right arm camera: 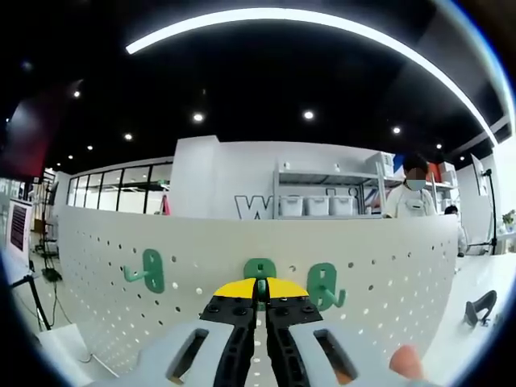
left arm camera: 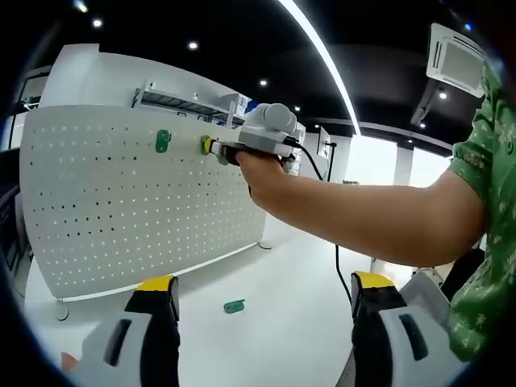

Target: Insert the hook assembly into the mounting plate slot until the hook locks in place.

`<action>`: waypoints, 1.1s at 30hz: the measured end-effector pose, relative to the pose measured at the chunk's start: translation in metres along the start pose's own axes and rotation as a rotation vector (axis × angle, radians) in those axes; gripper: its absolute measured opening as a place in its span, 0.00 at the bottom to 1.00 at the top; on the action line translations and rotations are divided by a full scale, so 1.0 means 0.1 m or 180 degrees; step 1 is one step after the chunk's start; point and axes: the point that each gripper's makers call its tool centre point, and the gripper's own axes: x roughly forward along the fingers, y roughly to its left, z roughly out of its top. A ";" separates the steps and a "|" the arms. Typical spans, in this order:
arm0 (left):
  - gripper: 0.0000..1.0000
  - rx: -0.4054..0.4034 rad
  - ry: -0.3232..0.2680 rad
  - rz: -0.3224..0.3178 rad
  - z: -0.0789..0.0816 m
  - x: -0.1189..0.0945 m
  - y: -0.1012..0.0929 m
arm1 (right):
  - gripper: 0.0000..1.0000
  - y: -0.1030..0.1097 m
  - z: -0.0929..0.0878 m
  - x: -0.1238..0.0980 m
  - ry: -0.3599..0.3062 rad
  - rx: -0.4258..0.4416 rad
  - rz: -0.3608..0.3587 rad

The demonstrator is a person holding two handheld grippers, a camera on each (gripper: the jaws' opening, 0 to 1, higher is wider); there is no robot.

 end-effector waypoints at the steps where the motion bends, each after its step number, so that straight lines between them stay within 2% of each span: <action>1: 0.90 0.0002 0.0000 0.0000 0.00 0.00 0.00 | 0.02 0.00 0.01 0.00 -0.0008 0.0000 0.0001; 23: 0.88 -0.0004 0.0029 -0.0017 -0.02 0.00 0.01 | 0.02 -0.02 0.00 -0.01 -0.0118 0.0233 -0.0066; 33: 0.88 -0.0003 0.0055 -0.0014 -0.04 0.00 0.04 | 0.01 -0.02 0.00 -0.04 -0.0257 0.0391 -0.0117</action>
